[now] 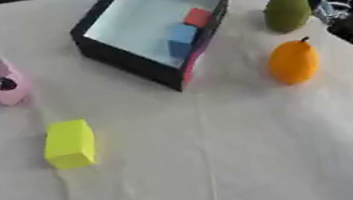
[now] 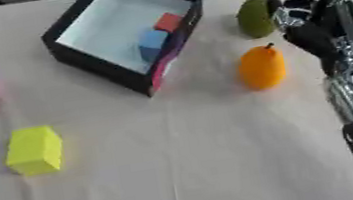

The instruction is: Pick up objects on the table and place them in the box.

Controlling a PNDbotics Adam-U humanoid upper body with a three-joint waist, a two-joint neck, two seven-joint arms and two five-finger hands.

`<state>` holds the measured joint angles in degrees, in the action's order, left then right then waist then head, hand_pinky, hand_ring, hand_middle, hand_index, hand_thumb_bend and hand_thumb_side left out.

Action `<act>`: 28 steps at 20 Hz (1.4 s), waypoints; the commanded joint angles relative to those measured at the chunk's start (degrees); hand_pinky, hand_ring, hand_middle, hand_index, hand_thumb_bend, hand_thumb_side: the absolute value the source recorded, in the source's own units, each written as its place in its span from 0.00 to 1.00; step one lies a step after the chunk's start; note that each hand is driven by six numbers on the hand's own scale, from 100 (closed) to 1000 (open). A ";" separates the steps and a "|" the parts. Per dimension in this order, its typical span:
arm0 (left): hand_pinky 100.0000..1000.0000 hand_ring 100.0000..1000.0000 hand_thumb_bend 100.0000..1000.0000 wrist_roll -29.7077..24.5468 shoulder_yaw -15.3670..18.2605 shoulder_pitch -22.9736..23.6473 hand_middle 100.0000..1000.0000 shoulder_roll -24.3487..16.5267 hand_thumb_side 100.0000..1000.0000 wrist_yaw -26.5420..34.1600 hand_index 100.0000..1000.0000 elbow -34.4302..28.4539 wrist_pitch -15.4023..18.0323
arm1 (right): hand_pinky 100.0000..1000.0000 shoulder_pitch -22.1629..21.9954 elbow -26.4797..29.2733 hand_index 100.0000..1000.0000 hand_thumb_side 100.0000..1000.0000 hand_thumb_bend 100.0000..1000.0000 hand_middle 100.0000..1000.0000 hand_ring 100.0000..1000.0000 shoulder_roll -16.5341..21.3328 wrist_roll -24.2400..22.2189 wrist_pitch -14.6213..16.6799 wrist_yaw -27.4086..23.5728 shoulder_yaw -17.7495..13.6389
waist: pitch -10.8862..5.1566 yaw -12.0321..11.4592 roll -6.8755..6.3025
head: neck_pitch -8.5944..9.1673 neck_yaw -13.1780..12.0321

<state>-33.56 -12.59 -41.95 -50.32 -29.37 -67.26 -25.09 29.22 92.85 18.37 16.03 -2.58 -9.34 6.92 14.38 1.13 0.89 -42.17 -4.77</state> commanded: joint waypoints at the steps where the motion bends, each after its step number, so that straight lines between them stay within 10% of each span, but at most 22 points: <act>1: 0.89 0.92 0.68 0.88 0.25 -1.54 0.80 -0.26 0.25 -1.92 0.85 1.28 1.00 | 0.78 0.93 0.59 0.83 0.14 0.32 0.73 0.73 0.34 -0.25 0.04 0.12 -0.08 | -0.75 0.10 -0.10 | 0.29 -0.26; 6: 0.84 0.89 0.57 1.47 0.32 -1.87 0.76 0.97 0.20 -1.82 0.82 2.70 1.60 | 0.78 1.02 0.57 0.83 0.14 0.32 0.73 0.73 0.26 -0.36 -0.03 0.09 0.03 | -0.67 0.18 0.00 | 0.28 -0.25; 9: 0.76 0.82 0.37 0.01 0.07 -1.91 0.71 0.88 0.00 -0.80 0.77 2.44 1.62 | 0.78 0.97 0.53 0.83 0.15 0.32 0.73 0.73 0.32 -0.40 -0.06 0.08 0.11 | -0.68 0.11 0.01 | 0.20 -0.36; 17: 0.55 0.63 0.05 -0.84 0.15 -2.62 0.49 -0.11 0.00 -0.23 0.56 -2.91 0.02 | 0.78 0.85 0.53 0.83 0.15 0.31 0.73 0.73 0.44 -0.52 -0.12 0.13 0.23 | -0.81 -0.04 -0.01 | 0.09 -0.50; 28: 0.47 0.57 0.04 -0.80 -2.99 -15.43 0.45 3.07 0.00 3.64 0.51 -22.87 -3.18 | 0.78 0.87 1.19 0.83 0.15 0.31 0.73 0.73 0.35 0.08 0.36 -0.21 -0.18 | -1.14 -0.10 -0.11 | 0.11 0.04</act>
<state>-34.12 -15.29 -56.04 -47.23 -25.72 -88.66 -27.71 29.24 92.89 17.96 15.99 -2.40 -9.38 7.36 14.53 1.03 0.88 -42.23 -4.89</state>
